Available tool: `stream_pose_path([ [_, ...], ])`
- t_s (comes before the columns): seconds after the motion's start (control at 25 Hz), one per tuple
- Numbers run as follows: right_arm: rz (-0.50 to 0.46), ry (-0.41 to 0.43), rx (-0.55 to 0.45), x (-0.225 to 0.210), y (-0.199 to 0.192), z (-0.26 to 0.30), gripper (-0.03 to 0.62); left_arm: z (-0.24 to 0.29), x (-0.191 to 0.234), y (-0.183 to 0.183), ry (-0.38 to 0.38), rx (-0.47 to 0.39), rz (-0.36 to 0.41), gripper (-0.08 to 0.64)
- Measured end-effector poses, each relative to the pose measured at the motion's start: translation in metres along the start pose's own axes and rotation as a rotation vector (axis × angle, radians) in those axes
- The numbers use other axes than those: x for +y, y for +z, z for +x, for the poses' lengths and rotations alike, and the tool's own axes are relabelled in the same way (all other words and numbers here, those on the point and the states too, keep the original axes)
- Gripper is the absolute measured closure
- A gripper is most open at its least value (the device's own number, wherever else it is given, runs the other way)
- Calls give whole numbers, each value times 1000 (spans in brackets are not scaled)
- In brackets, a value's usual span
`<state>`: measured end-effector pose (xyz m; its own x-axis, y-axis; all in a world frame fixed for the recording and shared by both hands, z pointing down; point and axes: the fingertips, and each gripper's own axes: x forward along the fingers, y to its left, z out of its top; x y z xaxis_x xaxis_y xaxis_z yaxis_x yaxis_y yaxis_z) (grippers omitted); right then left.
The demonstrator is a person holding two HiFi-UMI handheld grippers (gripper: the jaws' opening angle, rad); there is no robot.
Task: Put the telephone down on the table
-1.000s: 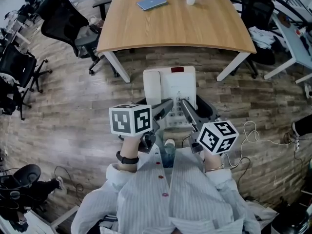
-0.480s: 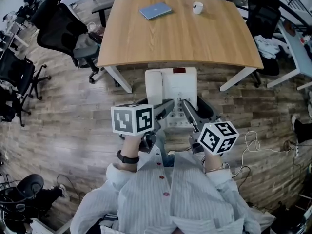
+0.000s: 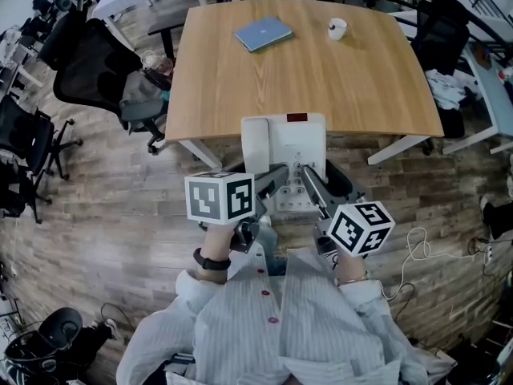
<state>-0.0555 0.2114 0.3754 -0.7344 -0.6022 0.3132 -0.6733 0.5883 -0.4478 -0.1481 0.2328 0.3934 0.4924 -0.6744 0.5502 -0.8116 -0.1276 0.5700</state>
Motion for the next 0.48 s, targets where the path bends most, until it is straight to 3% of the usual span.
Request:
stream_pose_path([
  [0.2, 3, -9, -5, 7, 13, 44, 357, 2, 33, 34, -10, 5, 11, 181],
  [0.48, 32, -70, -20, 0, 17, 68, 357, 18, 51, 53, -52, 54, 48, 181],
])
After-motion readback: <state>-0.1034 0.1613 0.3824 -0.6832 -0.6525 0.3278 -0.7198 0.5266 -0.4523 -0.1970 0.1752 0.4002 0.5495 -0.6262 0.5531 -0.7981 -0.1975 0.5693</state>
